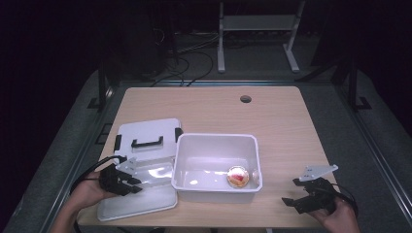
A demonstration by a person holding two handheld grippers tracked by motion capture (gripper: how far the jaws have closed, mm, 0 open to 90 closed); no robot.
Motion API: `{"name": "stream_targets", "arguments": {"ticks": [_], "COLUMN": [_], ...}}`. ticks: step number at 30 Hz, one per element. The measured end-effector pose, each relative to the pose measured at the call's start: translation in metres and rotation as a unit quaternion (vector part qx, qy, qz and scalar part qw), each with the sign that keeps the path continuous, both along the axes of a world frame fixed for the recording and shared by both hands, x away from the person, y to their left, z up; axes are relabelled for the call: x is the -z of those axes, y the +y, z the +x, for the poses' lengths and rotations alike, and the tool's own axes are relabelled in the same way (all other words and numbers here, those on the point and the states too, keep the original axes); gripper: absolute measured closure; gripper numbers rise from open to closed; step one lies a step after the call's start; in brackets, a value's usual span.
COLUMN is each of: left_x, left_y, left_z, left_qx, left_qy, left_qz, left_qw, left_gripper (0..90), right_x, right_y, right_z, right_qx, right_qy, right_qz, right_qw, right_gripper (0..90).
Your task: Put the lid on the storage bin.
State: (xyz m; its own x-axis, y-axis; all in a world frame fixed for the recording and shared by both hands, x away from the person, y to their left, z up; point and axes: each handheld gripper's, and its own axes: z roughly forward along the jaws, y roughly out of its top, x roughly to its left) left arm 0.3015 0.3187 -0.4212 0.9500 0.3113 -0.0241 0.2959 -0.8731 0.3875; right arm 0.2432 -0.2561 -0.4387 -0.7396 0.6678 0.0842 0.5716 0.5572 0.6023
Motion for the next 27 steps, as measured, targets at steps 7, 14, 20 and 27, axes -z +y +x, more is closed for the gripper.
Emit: {"name": "stream_targets", "arguments": {"ticks": [7, 14, 20, 27], "left_x": [0.005, 0.005, 0.004, 0.003], "left_y": [0.000, -0.001, -0.004, -0.005], "left_z": [0.005, 0.009, 0.010, 0.012], "left_qx": [0.003, 0.017, 0.027, 0.033], "left_qy": [0.018, 0.034, 0.034, 0.034], "left_qz": [0.010, 0.012, 0.028, 0.035], "left_qw": [0.9998, 0.9992, 0.9987, 0.9983], "left_gripper": [81.5, 88.0, 88.9, 89.3], "right_x": [0.000, 0.000, -0.001, -0.001], "right_y": [0.002, 0.004, 0.006, 0.005], "right_z": [0.002, 0.003, 0.003, 0.002], "right_qx": [-0.003, -0.006, -0.009, -0.009], "right_qy": [0.002, 0.005, 0.001, 0.002], "right_qz": [0.003, 0.003, 0.009, 0.008], "right_qw": [1.0000, 1.0000, 0.9999, 0.9999], "right_gripper": [20.4, 20.5, 20.5, 20.5]}}
